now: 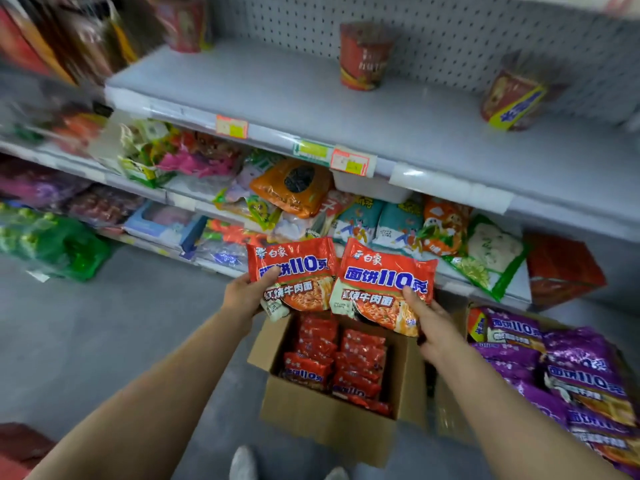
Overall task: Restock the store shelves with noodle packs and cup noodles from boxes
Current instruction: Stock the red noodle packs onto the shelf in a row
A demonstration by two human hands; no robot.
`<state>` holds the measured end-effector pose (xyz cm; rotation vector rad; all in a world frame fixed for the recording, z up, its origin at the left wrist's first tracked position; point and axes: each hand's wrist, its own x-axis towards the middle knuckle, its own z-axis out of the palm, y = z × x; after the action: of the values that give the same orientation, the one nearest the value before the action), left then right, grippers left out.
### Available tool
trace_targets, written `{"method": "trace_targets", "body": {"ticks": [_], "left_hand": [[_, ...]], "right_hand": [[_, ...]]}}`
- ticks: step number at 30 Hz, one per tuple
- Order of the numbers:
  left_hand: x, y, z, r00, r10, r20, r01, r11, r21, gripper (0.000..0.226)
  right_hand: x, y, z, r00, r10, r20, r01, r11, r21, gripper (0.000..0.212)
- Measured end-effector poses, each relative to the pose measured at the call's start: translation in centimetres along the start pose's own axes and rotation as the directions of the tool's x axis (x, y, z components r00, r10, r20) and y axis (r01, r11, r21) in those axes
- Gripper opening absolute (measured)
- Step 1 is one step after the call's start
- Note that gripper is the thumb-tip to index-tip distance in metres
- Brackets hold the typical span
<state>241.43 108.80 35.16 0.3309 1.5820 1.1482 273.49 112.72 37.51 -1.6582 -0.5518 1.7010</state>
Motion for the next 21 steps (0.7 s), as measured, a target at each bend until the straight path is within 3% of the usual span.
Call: {"method": "trace_targets", "body": {"ticks": [6, 13, 18, 21], "left_hand": [[-2.8, 7.7, -4.4, 0.994, 0.107, 0.025, -0.105, 0.992, -0.073, 0.043], [-4.1, 14.9, -11.3, 0.978, 0.207, 0.003, -0.206, 0.974, -0.092, 0.032], [-4.9, 20.6, -15.6, 0.958, 0.288, 0.020, -0.282, 0.949, -0.140, 0.024], [-5.7, 23.5, -17.8, 0.941, 0.335, 0.047, -0.325, 0.934, -0.147, 0.043]], "right_hand": [[-4.4, -4.8, 5.9, 0.990, -0.122, 0.072, 0.122, 0.993, 0.000, 0.075], [-8.7, -7.8, 13.3, 0.968, -0.226, 0.112, 0.220, 0.974, 0.060, 0.036], [-11.8, -10.2, 18.4, 0.939, -0.302, 0.161, 0.297, 0.953, 0.058, 0.054], [-13.6, -11.6, 20.7, 0.911, -0.362, 0.197, 0.363, 0.931, 0.033, 0.068]]}}
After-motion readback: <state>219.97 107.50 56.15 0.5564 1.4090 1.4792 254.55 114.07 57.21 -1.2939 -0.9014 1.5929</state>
